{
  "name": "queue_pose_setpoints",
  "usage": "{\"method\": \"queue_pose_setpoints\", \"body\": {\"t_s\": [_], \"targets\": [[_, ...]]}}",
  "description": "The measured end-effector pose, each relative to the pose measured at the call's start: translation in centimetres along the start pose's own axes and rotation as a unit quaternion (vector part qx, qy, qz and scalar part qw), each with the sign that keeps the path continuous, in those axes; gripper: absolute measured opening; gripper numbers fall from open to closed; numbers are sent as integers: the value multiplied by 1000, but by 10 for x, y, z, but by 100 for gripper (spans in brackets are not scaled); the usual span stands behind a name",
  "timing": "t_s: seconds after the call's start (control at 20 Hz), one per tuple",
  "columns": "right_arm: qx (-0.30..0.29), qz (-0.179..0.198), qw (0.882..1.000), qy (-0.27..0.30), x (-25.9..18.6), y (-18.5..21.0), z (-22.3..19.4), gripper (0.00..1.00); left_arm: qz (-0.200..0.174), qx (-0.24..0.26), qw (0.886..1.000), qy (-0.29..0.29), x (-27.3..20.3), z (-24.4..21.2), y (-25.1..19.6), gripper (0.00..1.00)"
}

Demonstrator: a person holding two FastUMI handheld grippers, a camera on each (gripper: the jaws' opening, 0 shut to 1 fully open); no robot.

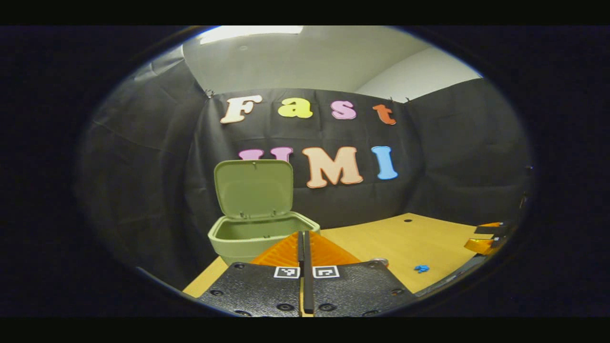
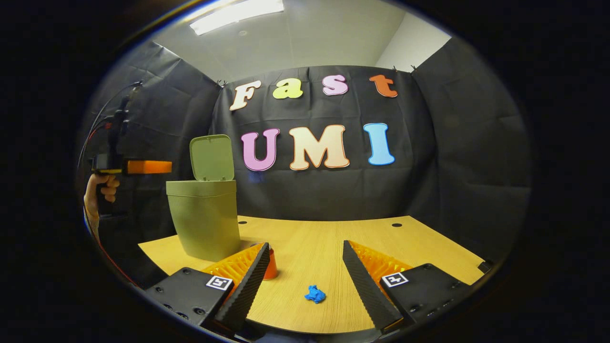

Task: Press the lid of the desktop garbage bin to open it, pick up the crumpled paper on the desktop and throw it into the bin, then pick up the pop can on the desktop and drop it into the bin, and finally close the garbage bin lid.

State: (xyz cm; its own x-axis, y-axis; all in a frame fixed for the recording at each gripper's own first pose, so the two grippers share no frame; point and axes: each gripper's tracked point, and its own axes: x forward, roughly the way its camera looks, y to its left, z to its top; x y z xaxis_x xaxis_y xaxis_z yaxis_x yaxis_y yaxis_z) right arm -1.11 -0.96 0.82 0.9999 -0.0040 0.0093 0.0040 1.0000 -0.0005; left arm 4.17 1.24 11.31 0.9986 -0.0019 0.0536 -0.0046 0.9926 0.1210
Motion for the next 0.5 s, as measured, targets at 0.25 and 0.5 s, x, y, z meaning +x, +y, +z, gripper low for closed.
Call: {"method": "queue_pose_setpoints", "body": {"t_s": [0.25,0.5], "targets": [[-3,-6,1000,25,15,-1,-20,97,-52,-9,998,29,-24,-69,-31,0],[-19,-7,997,72,35,1,-51,98,-69,-48,995,54,-32,-116,-30,0]]}}
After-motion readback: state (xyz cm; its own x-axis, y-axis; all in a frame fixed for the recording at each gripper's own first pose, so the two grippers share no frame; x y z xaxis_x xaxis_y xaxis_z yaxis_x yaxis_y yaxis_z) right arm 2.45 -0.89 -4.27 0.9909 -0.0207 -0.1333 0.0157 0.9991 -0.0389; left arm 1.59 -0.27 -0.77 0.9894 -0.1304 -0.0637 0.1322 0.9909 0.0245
